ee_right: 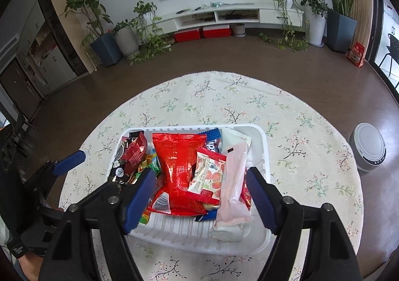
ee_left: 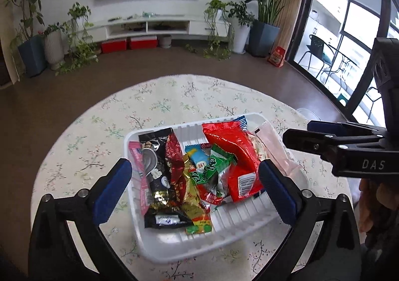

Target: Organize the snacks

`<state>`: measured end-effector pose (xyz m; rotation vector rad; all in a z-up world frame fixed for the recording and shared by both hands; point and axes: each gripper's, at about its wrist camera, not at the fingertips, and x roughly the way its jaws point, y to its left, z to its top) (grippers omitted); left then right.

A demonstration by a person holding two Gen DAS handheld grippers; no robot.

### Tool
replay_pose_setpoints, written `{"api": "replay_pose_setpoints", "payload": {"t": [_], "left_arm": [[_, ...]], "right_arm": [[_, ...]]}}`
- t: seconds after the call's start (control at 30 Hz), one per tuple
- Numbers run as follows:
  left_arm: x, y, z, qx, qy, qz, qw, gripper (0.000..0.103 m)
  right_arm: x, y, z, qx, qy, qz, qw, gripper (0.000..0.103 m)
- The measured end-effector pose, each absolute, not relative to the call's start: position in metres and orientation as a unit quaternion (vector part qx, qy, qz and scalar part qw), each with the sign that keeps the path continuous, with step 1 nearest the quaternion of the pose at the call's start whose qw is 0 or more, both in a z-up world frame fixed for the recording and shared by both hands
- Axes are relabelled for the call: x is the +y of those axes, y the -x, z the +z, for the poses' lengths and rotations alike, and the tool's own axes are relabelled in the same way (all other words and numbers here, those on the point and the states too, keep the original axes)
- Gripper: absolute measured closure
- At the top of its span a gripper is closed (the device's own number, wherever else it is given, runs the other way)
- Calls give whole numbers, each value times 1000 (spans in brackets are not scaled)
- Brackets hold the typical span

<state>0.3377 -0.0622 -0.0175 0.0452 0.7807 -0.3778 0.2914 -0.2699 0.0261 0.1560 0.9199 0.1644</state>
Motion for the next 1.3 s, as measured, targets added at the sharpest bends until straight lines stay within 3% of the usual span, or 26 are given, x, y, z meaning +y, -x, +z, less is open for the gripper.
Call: {"api": "replay_pose_setpoints", "payload": {"t": [0.33, 0.5, 0.73, 0.87, 1.3], "left_arm": [[-37, -241, 11, 315, -2, -76, 946, 0], [-35, -191, 15, 287, -38, 4, 957, 0], [-26, -151, 11, 331, 11, -1, 944, 0], [-27, -127, 14, 339, 6, 14, 941, 0], [-52, -71, 38, 323, -23, -4, 946, 0]], "right_arm": [[-278, -214, 53, 367, -84, 66, 924, 17], [-273, -167, 66, 323, -80, 64, 941, 14], [-258, -113, 79, 290, -59, 56, 953, 10], [-256, -85, 79, 280, -46, 29, 959, 4], [-260, -36, 53, 307, -48, 7, 950, 0]]}}
